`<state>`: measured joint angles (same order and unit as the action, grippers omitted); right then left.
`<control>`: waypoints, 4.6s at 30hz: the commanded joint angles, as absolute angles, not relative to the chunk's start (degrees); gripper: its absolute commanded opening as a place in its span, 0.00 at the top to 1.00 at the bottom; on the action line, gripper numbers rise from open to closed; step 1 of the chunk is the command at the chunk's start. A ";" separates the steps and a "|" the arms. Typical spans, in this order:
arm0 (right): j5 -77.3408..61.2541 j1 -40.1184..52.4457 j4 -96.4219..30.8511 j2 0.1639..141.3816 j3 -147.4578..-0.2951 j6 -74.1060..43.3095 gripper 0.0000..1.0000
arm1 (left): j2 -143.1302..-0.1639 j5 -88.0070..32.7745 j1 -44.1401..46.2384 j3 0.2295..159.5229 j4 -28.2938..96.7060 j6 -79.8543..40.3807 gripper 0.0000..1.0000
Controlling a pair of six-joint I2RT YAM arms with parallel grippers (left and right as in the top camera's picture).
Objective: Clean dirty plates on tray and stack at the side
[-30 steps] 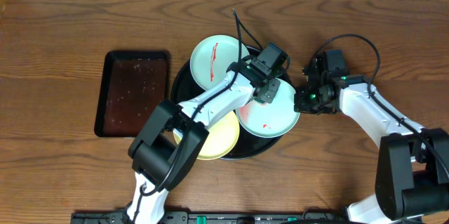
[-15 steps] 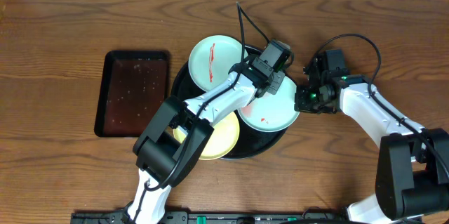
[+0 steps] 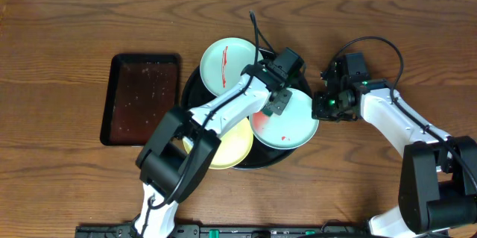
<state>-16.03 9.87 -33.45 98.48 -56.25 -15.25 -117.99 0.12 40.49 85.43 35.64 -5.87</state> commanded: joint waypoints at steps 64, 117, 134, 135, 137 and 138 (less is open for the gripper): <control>-13.56 9.85 -34.96 98.48 -56.16 -15.18 0.99 | -117.05 6.59 40.80 81.17 26.20 -5.69 0.93; 42.11 32.69 -51.16 86.48 -75.20 -14.85 0.99 | -100.47 1.93 27.55 94.72 58.46 -16.43 0.93; 55.72 39.97 -49.91 79.81 -75.20 -16.03 0.99 | -100.47 1.93 27.55 94.70 58.43 -16.43 0.92; 55.70 39.97 -49.89 80.20 -75.20 -16.60 0.99 | -100.47 1.91 27.55 94.70 58.43 -16.43 0.92; 55.70 39.97 -49.89 81.52 -75.18 -17.89 0.99 | -100.47 1.91 27.55 94.70 58.43 -16.43 0.93; 55.68 39.97 -49.95 82.37 -75.18 -18.52 0.99 | -100.47 1.91 27.55 94.70 58.43 -16.43 0.92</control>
